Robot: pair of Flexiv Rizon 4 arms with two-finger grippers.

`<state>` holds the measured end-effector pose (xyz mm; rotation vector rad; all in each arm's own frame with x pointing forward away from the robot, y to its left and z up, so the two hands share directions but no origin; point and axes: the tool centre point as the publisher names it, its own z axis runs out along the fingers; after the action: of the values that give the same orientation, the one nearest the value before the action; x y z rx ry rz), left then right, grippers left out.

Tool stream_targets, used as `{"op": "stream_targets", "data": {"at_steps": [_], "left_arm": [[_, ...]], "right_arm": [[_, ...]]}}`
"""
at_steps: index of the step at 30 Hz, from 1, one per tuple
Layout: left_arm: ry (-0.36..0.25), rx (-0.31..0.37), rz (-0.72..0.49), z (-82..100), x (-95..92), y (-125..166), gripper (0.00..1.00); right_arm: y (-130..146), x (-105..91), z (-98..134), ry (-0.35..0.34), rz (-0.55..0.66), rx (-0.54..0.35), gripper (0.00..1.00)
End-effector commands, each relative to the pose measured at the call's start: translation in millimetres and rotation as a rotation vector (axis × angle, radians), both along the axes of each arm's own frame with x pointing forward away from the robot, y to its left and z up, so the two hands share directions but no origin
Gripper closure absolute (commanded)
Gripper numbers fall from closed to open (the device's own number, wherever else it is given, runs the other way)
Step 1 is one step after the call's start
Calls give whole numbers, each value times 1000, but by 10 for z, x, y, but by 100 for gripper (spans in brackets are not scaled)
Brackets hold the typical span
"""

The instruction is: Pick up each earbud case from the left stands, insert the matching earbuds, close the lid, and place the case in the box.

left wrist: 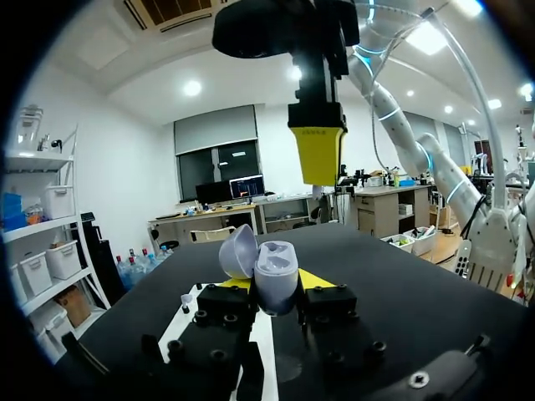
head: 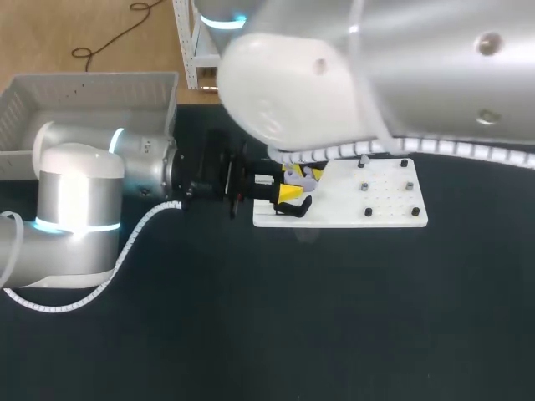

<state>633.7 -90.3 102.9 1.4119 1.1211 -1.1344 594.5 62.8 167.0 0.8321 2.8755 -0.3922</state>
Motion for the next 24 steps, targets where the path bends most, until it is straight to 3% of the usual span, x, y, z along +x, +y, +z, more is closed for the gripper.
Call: {"op": "stream_targets", "data": {"at_steps": [1,24], "left_arm": [[-2,-3,1,-11,2,-3,100],[-2,-3,1,-11,2,-3,100]], "right_arm": [[69,90,-18,37,12,-80,100],[28,209,-185,107,11,-90,100]]}}
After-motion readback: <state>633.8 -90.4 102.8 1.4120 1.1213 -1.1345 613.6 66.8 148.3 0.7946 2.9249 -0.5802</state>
